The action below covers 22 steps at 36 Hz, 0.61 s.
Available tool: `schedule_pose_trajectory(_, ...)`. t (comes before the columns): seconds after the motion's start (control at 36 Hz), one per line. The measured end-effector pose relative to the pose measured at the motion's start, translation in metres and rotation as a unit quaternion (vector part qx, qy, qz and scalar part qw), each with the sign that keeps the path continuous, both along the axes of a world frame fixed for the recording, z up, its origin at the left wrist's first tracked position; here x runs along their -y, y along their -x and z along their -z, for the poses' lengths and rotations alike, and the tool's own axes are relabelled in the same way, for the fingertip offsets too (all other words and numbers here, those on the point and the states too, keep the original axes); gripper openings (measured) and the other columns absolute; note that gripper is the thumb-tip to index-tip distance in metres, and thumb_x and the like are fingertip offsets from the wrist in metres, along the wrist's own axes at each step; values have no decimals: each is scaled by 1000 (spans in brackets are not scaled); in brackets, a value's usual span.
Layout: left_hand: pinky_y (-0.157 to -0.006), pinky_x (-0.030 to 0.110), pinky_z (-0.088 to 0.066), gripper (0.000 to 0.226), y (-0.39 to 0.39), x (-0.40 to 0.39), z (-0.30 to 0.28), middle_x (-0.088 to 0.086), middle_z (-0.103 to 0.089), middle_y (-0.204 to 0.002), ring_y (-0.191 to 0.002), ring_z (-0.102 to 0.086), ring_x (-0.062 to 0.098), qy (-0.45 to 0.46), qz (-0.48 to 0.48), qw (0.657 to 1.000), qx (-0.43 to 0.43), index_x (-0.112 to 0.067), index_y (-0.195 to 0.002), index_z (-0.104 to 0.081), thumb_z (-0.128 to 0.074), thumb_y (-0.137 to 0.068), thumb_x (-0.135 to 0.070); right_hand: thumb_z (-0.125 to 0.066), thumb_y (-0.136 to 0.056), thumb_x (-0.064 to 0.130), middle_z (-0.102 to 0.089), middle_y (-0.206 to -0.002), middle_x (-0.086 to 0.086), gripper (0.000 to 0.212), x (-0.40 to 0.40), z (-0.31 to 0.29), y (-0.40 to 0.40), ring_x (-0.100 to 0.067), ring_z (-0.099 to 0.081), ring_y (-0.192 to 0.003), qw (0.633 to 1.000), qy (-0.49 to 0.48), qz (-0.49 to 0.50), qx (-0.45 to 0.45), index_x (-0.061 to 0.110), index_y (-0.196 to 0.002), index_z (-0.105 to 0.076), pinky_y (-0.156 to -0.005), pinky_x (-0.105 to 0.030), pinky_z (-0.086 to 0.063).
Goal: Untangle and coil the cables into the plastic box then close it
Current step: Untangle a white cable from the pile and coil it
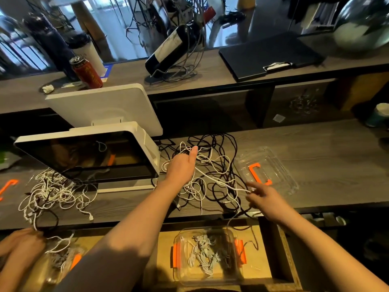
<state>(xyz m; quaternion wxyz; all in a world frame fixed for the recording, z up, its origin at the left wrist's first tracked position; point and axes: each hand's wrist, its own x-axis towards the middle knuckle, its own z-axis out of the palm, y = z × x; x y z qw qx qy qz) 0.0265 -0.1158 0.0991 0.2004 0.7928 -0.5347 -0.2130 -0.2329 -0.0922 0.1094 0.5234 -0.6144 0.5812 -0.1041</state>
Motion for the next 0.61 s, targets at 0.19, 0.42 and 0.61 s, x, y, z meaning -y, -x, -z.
schedule_pose_trajectory(0.19,-61,34,-31,62,42,-10,-30,-1,-40,-57,-56,-38,19,24,70,990,-122,-18,-60,-41,-18,-106,-53,-63,-95,31,-41,-152,4,62,-6,-21,-55,-15,-36,-142,985,153,-85,4,26,-151,-35,-117,-40,-33)
schedule_pose_trajectory(0.42,-67,34,-37,62,48,-27,-43,0,-49,-65,-63,-45,18,25,116,973,-197,-20,-64,-48,-16,-107,-52,-50,-102,30,-63,-73,6,19,-5,-27,-67,-7,-56,-64,972,208,-20,110,25,-97,-67,-60,-29,-46)
schedule_pose_trajectory(0.61,-76,36,-39,32,36,-50,-48,-3,-52,-78,-79,-47,17,-50,148,963,-220,-23,-71,-53,-32,-95,-33,-54,-101,25,-58,-64,5,20,-10,-25,-52,-13,-52,-60,972,170,-25,161,23,-90,-71,-60,-35,-43)
